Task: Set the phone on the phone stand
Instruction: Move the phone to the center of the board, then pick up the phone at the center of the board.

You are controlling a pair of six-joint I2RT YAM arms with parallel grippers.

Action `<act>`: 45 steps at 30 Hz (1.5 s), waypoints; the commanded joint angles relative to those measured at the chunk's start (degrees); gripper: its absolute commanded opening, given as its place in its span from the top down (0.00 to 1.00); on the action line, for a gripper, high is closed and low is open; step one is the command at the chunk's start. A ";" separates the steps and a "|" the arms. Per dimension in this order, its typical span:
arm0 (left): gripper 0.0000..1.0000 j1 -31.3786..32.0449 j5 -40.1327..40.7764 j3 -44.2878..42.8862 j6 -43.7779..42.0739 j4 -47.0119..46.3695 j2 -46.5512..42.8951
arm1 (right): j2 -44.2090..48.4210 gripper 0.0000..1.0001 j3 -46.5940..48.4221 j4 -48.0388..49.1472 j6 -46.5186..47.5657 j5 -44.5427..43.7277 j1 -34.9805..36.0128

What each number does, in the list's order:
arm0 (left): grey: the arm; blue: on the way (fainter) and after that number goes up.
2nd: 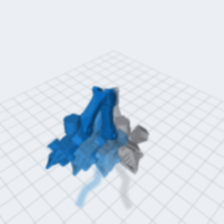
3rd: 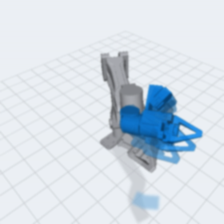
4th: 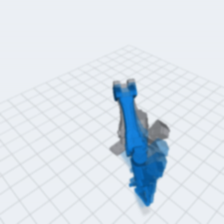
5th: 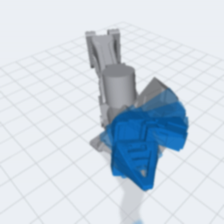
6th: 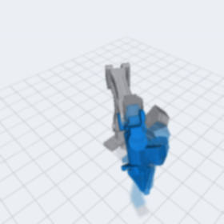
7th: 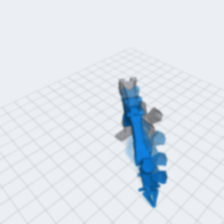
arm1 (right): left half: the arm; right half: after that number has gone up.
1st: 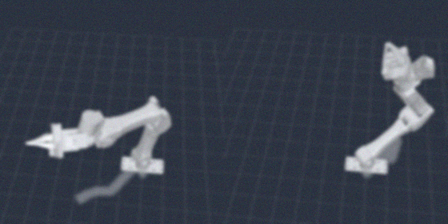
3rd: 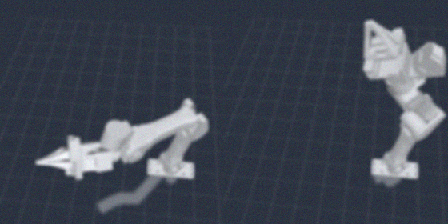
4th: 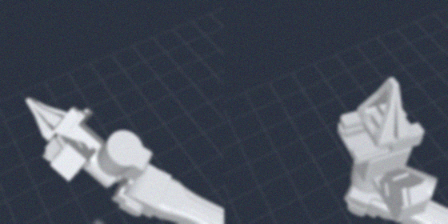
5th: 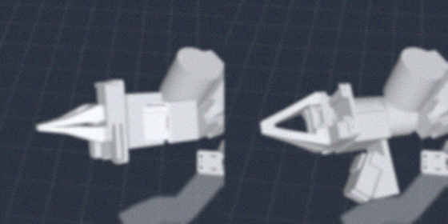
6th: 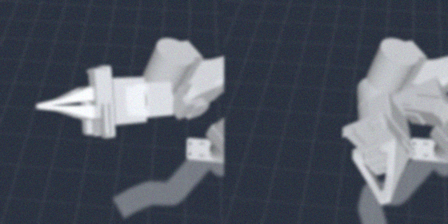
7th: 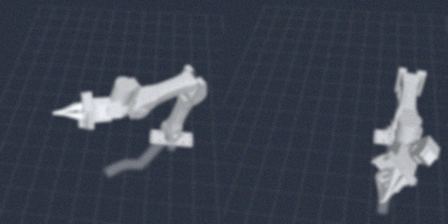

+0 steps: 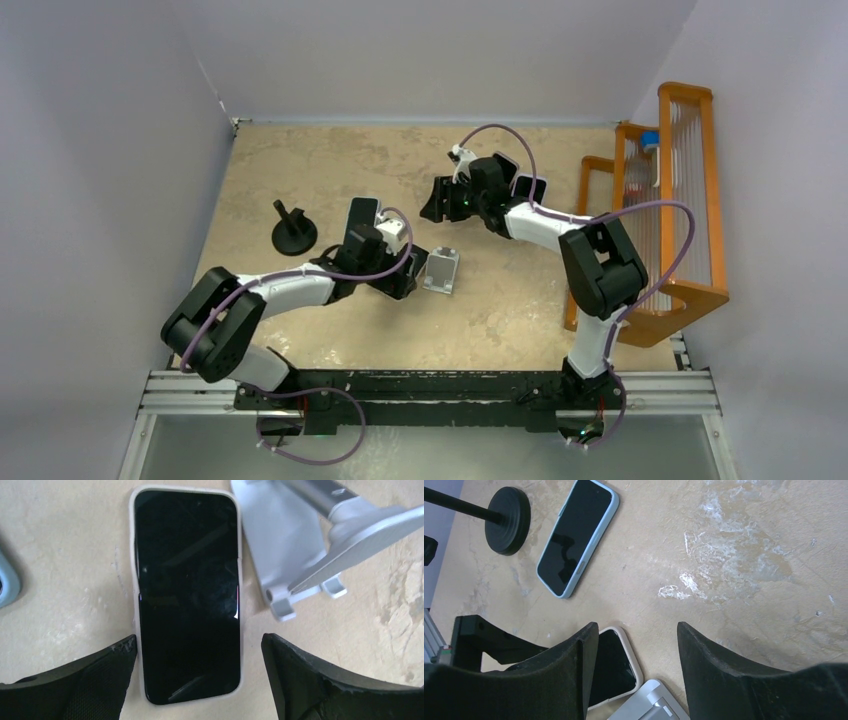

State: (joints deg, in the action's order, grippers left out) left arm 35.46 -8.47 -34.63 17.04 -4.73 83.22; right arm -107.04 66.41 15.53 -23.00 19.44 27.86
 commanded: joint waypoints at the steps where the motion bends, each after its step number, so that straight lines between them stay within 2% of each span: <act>1: 0.08 2.89 3.08 -1.39 0.72 0.29 3.77 | 3.66 0.38 -0.10 -0.83 1.37 1.19 0.09; 9: 0.06 6.36 11.33 -2.20 2.48 1.43 7.88 | 4.34 0.38 -0.41 -1.20 1.61 1.28 -0.06; 15: 0.05 11.13 19.85 -5.53 4.66 6.18 12.77 | 4.95 0.38 -0.23 -1.55 1.64 1.17 -0.25; 19: 0.14 11.38 20.90 -6.50 5.53 7.74 14.16 | 5.59 0.38 -0.45 -1.64 1.67 1.30 -0.50; 21: 0.23 11.34 20.59 -6.67 5.81 7.96 14.37 | 5.94 0.38 -0.58 -1.65 1.66 1.34 -0.71; 25: 0.51 11.35 18.43 -6.48 7.05 8.01 14.96 | 6.55 0.38 -0.91 -1.57 1.68 1.46 -1.02; 26: 0.63 11.32 17.73 -6.31 7.57 8.03 15.15 | 6.72 0.38 -0.97 -1.51 1.70 1.43 -1.04; 28: 0.92 11.37 16.31 -5.62 8.75 7.68 16.08 | 6.92 0.38 -1.24 -1.26 1.71 1.30 -1.20; 29: 1.00 11.45 15.68 -5.25 9.40 7.59 16.25 | 6.89 0.38 -1.27 -1.21 1.65 1.38 -1.27; 37: 1.00 11.26 17.01 -3.38 10.19 2.43 8.96 | 3.82 0.39 -1.73 1.84 1.27 4.08 -1.40; 38: 0.96 11.15 17.40 -4.35 9.68 3.27 8.74 | 3.58 0.39 -1.75 2.44 1.24 4.43 -1.36; 40: 0.56 11.12 18.68 -6.68 9.16 6.97 9.68 | 3.71 0.39 -1.80 3.38 0.97 4.79 -1.38; 42: 0.27 11.21 20.11 -8.22 9.63 10.43 10.13 | 4.17 0.39 -1.75 3.22 0.97 4.94 -1.38; 43: 0.20 11.21 21.64 -8.36 10.95 11.72 9.58 | 4.56 0.39 -1.77 2.89 1.08 5.11 -1.35; 45: 0.16 11.25 23.83 -7.30 13.77 13.48 6.70 | 5.09 0.39 -1.80 2.39 1.37 5.00 -1.34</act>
State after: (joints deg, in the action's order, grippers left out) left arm 46.89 11.07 -43.48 26.63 -4.45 91.31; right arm -103.53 65.08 16.64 -22.04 22.76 26.61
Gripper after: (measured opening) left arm 0.797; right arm 0.615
